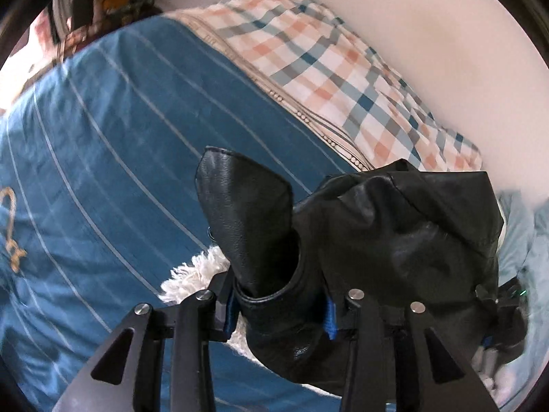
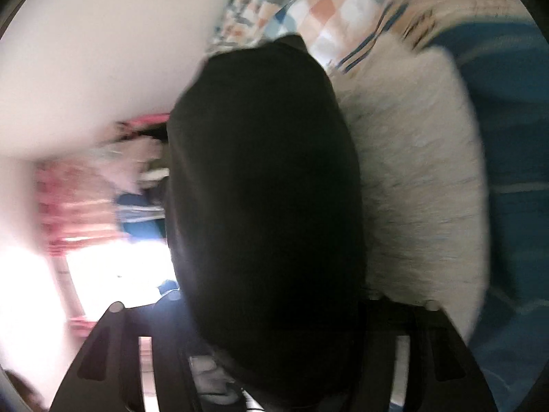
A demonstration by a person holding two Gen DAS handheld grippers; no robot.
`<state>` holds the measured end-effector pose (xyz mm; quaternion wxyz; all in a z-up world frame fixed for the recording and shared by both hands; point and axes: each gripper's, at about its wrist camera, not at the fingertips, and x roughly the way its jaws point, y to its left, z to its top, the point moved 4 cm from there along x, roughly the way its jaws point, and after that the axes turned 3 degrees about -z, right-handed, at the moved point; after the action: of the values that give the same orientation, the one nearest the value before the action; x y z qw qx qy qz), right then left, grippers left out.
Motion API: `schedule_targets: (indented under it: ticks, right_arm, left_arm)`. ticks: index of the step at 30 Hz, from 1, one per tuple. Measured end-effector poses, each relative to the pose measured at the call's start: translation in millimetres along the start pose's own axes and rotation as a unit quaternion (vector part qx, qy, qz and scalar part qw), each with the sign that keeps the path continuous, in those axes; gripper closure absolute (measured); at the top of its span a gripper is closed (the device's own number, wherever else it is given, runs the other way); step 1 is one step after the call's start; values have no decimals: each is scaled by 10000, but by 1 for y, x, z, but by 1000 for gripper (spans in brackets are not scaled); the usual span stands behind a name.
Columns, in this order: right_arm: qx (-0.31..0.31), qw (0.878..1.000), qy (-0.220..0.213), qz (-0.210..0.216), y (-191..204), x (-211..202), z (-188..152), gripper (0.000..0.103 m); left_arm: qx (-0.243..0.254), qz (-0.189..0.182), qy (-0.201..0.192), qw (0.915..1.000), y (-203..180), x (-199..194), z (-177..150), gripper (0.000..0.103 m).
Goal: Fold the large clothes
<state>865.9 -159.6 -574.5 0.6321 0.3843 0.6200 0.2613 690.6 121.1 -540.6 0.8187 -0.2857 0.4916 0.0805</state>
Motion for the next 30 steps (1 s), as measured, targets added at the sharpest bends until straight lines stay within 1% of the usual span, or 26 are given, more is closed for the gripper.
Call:
schedule_targets:
  ticks: [1, 2, 3, 4, 5, 6, 7, 9, 10, 11, 12, 13, 14, 15, 16, 17, 18, 20, 22, 23, 24, 25, 27, 28, 29, 30]
  right_arm:
    - [-179, 9988, -125, -428, 9, -8, -4, 29]
    - [-312, 9960, -258, -794, 17, -13, -8, 26]
    - [-517, 9890, -459, -1307, 26, -21, -14, 25]
    - [-692, 9768, -741, -1886, 36, -30, -25, 25]
    - [-786, 9664, -916, -2271, 45, -36, -35, 22]
    - [-852, 9462, -1159, -2898, 55, -44, -50, 17]
    - [-898, 9283, -1326, -3356, 62, -48, -64, 15]
    - [-966, 8948, -1560, -4070, 71, -54, -85, 14]
    - [-1032, 8751, -1642, -4434, 76, -56, -100, 14]
    - [-1075, 8592, -1734, -4692, 81, -58, -120, 13]
    - [-1086, 8503, -1785, -4831, 82, -59, -141, 13]
    - [-1059, 8442, -1819, -4929, 84, -65, -163, 13]
    - [-1012, 8405, -1859, -4988, 84, -77, -170, 13]
    - [-989, 8341, -1916, -5078, 89, -89, -192, 12]
    - [-964, 8268, -1983, -5175, 101, -97, -213, 12]
    - [-950, 8235, -2033, -5210, 114, -103, -230, 12]
    - [-932, 8209, -2145, -5210, 130, -114, -251, 11]
    - [-939, 8134, -2321, -5250, 158, -133, -292, 11]
    - [-939, 8057, -2529, -5273, 194, -155, -337, 10]
    - [-945, 8031, -2601, -5277, 210, -165, -355, 10]
    - [-949, 8003, -2688, -5275, 224, -175, -374, 10]
    - [-947, 7981, -2764, -5269, 239, -185, -392, 10]
    - [-1010, 7981, -2864, -5203, 267, -203, -429, 10]
    - [-1038, 7953, -2961, -5187, 286, -216, -452, 10]
    - [-1057, 7940, -3007, -5177, 298, -224, -471, 10]
    - [-1079, 7931, -3084, -5141, 313, -235, -490, 10]
  left_arm:
    - [102, 94, -4, 9999, -2, -4, -1, 66]
    - [329, 309, -41, 9990, -7, -11, -2, 65]
    - [503, 476, -78, 9976, -10, -15, -3, 60]
    - [673, 622, -118, 9957, -14, -20, -5, 47]
    - [809, 757, -185, 9937, -16, -24, -5, 36]
    - [980, 931, -278, 9904, -19, -30, -5, 17]
    - [1168, 1094, -369, 9864, -22, -37, -6, 12]
    - [1560, 1338, -510, 9773, -31, -56, -12, 12]
    - [1744, 1422, -564, 9727, -35, -65, -15, 11]
    - [1940, 1451, -635, 9681, -40, -78, -20, 11]
    - [2155, 1415, -702, 9636, -45, -93, -27, 8]
    - [2288, 1403, -745, 9604, -48, -101, -30, 4]
    - [2483, 1389, -818, 9552, -52, -119, -38, 3]
    - [2590, 1358, -840, 9526, -54, -129, -43, 3]
    - [2763, 1340, -889, 9475, -56, -148, -52, 3]
    - [2845, 1354, -934, 9445, -58, -161, -57, 3]
    - [2932, 1279, -934, 9428, -60, -178, -63, 2]
    - [3016, 1137, -941, 9419, -62, -212, -73, 2]
    - [3050, 931, -921, 9433, -64, -247, -83, 2]
    - [3067, 840, -939, 9434, -65, -267, -89, 2]
    - [3087, 781, -950, 9432, -67, -280, -93, 2]
    - [3115, 711, -968, 9426, -69, -300, -100, 2]
    - [3180, 463, -961, 9421, -74, -346, -114, 2]
    - [3210, 431, -992, 9409, -75, -360, -118, 2]
    - [3262, 348, -1017, 9392, -77, -386, -126, 2]
    - [3279, 271, -1018, 9388, -79, -399, -130, 2]
